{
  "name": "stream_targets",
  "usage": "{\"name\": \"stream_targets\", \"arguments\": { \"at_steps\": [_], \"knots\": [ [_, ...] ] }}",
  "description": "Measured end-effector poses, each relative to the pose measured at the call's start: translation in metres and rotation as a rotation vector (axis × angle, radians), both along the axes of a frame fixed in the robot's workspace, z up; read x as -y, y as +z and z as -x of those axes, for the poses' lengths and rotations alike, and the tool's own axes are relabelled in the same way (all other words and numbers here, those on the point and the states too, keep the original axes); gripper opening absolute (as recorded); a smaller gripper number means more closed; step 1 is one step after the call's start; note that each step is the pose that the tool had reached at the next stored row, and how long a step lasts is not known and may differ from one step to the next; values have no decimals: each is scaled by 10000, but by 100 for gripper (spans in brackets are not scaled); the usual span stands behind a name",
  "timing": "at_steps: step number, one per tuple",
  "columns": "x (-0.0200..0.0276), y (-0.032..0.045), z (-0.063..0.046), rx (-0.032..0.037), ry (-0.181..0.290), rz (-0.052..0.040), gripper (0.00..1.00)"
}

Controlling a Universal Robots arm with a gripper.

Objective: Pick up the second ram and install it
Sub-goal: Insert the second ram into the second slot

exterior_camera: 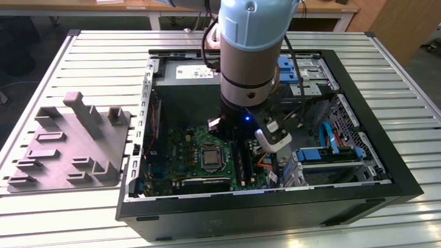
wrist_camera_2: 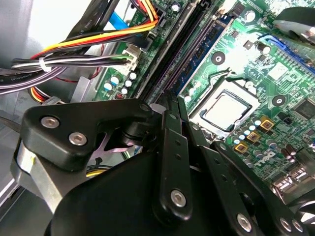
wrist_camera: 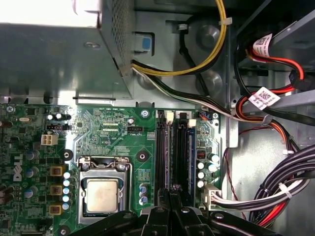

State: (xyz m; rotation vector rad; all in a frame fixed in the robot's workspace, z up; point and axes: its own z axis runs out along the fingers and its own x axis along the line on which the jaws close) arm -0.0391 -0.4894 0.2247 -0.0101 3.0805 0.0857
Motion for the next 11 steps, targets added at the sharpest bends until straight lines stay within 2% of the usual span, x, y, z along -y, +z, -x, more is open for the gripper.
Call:
{"name": "stream_targets", "arguments": {
  "at_steps": [11],
  "knots": [
    [0,-21,4,0,0,1,12]
  ]
}}
